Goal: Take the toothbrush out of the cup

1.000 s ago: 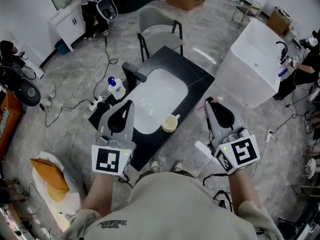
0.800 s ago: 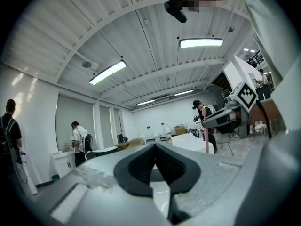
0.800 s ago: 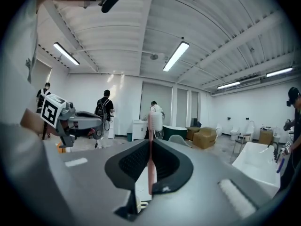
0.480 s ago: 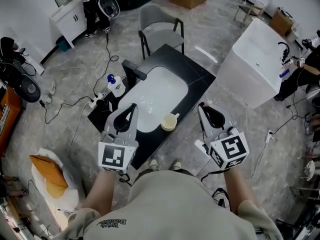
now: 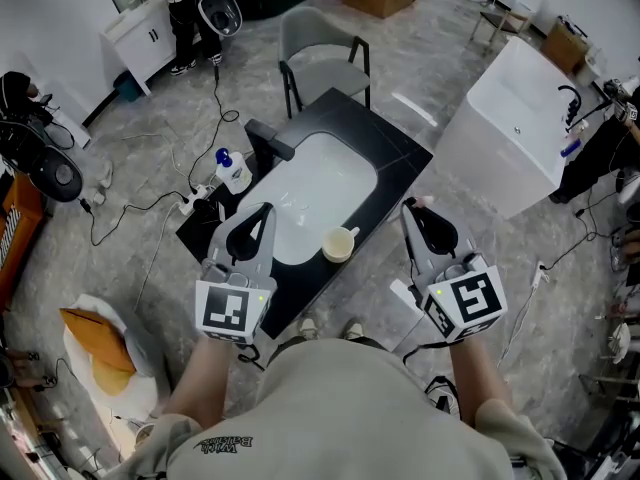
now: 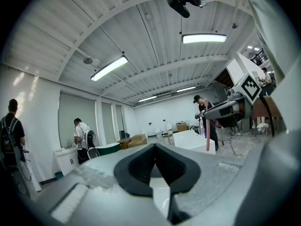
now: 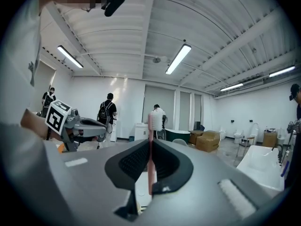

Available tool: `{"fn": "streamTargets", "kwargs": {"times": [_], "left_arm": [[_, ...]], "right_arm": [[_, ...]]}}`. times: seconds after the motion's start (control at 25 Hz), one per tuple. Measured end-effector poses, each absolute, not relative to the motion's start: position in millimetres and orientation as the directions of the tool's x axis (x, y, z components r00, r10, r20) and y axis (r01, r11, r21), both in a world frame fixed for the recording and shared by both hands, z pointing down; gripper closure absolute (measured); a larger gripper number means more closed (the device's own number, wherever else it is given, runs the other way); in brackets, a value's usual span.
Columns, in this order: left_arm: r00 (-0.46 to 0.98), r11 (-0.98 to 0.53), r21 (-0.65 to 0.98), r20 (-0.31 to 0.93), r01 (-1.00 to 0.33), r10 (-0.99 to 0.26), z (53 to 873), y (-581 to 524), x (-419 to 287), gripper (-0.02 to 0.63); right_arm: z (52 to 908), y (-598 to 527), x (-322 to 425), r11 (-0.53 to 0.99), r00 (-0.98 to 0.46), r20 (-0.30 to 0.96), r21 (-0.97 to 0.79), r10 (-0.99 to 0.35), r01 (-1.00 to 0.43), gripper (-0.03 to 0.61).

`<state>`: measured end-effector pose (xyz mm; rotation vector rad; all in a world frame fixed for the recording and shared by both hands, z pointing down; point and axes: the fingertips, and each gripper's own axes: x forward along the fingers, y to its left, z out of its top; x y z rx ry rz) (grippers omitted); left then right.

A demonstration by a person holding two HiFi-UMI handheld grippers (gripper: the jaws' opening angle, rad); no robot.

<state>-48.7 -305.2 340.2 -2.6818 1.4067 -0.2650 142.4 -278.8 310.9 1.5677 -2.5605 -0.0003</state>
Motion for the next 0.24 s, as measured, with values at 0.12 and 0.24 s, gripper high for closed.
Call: {"fn": "streamTargets", "kwargs": {"times": [0.12, 0.24], "left_arm": [[0.545, -0.556, -0.172, 0.109, -0.813, -0.831, 339.7, -309.7, -52.0, 0.612], [0.545, -0.555, -0.183, 0.105, -0.812, -0.832, 338.2, -311.7, -54.2, 0.612]], "right_arm": [[307.3, -281.2, 143.3, 0.449, -0.440, 0.110, 0.077, -0.891, -0.890, 0.561], [302.7, -279.6, 142.9, 0.448, -0.440, 0.103, 0.081, -0.892, -0.890, 0.560]]}}
